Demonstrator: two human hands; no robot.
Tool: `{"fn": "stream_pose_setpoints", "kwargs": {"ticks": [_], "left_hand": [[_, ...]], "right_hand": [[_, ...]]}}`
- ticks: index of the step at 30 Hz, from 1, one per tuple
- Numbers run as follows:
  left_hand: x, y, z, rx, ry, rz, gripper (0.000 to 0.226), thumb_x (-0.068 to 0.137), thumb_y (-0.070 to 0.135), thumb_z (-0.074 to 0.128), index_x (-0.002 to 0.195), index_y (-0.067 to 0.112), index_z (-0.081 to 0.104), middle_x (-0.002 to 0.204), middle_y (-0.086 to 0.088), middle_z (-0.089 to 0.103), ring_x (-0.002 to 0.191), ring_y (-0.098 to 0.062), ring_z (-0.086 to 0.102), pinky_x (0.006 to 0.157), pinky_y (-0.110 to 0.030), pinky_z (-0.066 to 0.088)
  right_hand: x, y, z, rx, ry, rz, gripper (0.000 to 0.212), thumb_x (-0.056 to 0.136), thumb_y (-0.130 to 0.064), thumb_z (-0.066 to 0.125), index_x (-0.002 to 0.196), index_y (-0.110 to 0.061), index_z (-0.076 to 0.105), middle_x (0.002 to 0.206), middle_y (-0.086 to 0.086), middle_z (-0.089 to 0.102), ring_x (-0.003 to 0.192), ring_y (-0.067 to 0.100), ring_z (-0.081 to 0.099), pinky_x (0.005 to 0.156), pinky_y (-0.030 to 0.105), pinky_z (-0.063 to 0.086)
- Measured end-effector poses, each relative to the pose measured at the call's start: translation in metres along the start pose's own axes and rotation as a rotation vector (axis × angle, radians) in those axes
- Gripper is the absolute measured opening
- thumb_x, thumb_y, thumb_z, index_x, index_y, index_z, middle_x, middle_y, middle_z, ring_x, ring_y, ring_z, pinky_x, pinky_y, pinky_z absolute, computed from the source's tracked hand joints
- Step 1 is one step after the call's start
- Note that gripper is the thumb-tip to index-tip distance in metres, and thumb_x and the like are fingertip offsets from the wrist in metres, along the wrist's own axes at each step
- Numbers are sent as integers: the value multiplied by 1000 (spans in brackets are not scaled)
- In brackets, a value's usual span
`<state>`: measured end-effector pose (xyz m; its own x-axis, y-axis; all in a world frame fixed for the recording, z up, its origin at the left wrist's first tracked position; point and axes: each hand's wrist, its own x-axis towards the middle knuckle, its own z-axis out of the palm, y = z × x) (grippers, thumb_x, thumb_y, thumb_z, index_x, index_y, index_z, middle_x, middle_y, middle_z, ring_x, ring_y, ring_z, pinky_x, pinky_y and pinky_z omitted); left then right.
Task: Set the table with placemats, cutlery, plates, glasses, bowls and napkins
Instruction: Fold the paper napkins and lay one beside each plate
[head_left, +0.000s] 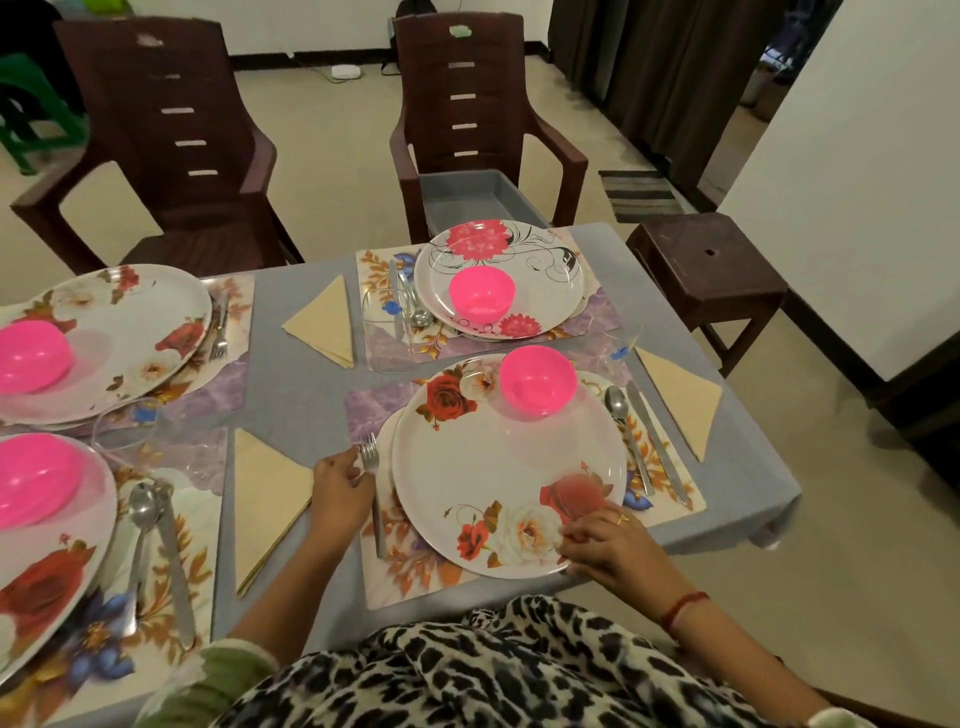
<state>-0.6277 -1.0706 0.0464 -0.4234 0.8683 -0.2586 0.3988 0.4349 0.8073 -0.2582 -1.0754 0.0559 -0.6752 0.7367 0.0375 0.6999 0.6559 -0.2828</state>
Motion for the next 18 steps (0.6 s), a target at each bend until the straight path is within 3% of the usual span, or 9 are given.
{"fn": "stream_pose_setpoints", "kwargs": {"ticks": [4, 9, 15, 18], "left_hand": [[3, -5, 3, 42, 24, -33, 29, 87, 21, 51, 112, 13, 64, 106, -20, 60, 87, -31, 66, 78, -45, 57], [-2, 7, 2, 40, 40, -6, 27, 88, 3, 46, 103, 7, 68, 93, -19, 63, 69, -22, 62, 54, -22, 44], [0, 6, 0, 21, 47, 22, 33, 88, 1, 46, 112, 9, 67, 101, -18, 65, 78, -25, 64, 60, -25, 47], [-10, 15, -3, -20, 79, -9, 36, 90, 2, 46, 121, 9, 62, 117, -15, 62, 97, -29, 61, 81, -36, 49]], "right_hand": [[5, -1, -6, 12, -3, -13, 28, 83, -47, 49, 93, -35, 73, 101, -14, 69, 92, 8, 60, 79, 28, 47], [9, -4, -13, -3, -39, -3, 29, 84, -48, 47, 94, -37, 72, 103, -15, 68, 92, 8, 61, 79, 26, 48], [15, -8, -20, -90, -82, -24, 17, 75, -45, 64, 90, -41, 70, 99, -17, 68, 90, 10, 64, 78, 37, 54], [26, -22, -32, -144, -63, -13, 30, 73, -55, 56, 97, -41, 68, 106, -13, 67, 99, 15, 63, 85, 45, 52]]}}
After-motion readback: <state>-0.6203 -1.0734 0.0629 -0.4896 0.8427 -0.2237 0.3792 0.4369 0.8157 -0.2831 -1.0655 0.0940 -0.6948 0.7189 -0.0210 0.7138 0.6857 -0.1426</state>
